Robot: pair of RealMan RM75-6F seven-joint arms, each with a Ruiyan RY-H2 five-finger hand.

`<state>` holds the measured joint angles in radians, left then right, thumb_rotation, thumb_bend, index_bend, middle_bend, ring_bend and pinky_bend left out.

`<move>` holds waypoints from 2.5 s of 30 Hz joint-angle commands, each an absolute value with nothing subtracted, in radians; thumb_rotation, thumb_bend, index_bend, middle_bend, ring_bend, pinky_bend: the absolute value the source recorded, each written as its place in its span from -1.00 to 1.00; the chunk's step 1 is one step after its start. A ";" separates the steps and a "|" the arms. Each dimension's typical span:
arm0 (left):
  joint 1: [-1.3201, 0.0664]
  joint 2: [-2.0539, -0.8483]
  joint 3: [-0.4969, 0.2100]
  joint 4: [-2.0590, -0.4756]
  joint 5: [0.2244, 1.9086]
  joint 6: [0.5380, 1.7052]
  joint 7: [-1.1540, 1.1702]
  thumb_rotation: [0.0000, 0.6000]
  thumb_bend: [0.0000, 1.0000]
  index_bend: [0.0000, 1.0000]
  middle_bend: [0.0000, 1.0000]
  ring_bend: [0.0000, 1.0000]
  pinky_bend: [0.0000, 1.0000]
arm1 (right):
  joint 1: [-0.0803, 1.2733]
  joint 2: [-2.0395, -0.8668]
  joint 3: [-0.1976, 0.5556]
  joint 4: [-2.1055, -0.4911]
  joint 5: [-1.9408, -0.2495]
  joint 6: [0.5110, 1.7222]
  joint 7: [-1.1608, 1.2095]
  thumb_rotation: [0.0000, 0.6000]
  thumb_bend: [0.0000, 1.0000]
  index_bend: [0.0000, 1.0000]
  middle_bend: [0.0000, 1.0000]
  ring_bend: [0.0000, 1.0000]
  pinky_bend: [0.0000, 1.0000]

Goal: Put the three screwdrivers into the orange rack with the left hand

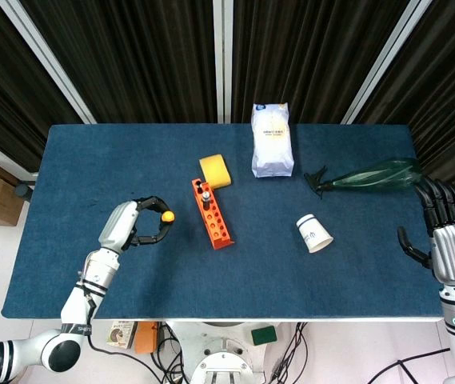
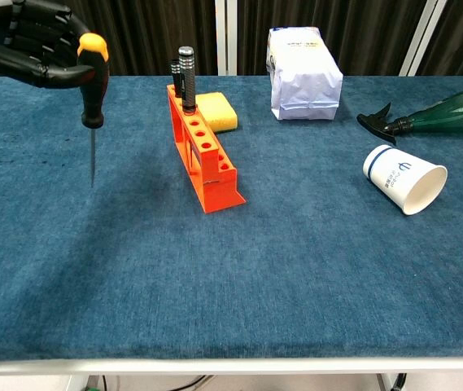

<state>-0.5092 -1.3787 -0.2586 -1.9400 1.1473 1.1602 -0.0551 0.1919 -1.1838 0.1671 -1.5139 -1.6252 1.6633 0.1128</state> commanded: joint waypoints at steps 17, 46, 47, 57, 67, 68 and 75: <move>-0.624 -1.502 -0.370 -2.028 1.062 1.195 0.037 1.00 -0.33 0.25 0.12 -0.20 -0.31 | 0.186 -1.176 0.164 -1.530 -1.635 1.674 0.112 1.00 -0.20 -1.00 -1.00 -1.00 -1.00; -0.733 -1.504 -0.497 -2.163 0.799 1.260 0.142 1.00 -0.33 0.25 0.13 -0.20 -0.32 | 0.188 -1.174 0.165 -1.521 -1.629 1.668 0.137 1.00 -0.20 -1.00 -1.00 -1.00 -1.00; -0.736 -1.508 -0.499 -2.162 0.796 1.262 0.138 1.00 -0.33 0.25 0.13 -0.20 -0.33 | 0.187 -1.172 0.166 -1.521 -1.629 1.668 0.137 1.00 -0.20 -1.00 -1.00 -1.00 -1.00; -0.753 -1.544 -0.492 -2.137 0.811 1.292 0.121 1.00 -0.33 0.26 0.13 -0.20 -0.33 | 0.185 -1.174 0.165 -1.516 -1.626 1.668 0.142 1.00 -0.20 -1.00 -1.00 -1.00 -1.00; -0.734 -1.594 -0.424 -2.057 0.896 1.312 0.091 1.00 -0.33 0.26 0.13 -0.20 -0.33 | 0.184 -1.174 0.164 -1.515 -1.626 1.668 0.139 1.00 -0.20 -1.00 -1.00 -1.00 -1.00; -0.733 -1.595 -0.423 -2.054 0.899 1.310 0.090 1.00 -0.33 0.26 0.13 -0.20 -0.33 | 0.184 -1.174 0.164 -1.515 -1.626 1.668 0.138 1.00 -0.20 -1.00 -1.00 -1.00 -1.00; -0.727 -1.595 -0.424 -2.048 0.904 1.304 0.082 1.00 -0.33 0.26 0.13 -0.20 -0.33 | 0.186 -1.177 0.164 -1.514 -1.624 1.663 0.134 1.00 -0.20 -1.00 -1.00 -1.00 -1.00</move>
<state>-0.7271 -1.5952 -0.4237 -2.0478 0.9046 1.3043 0.0821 0.1862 -1.1767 0.1640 -1.5139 -1.6240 1.6629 0.1339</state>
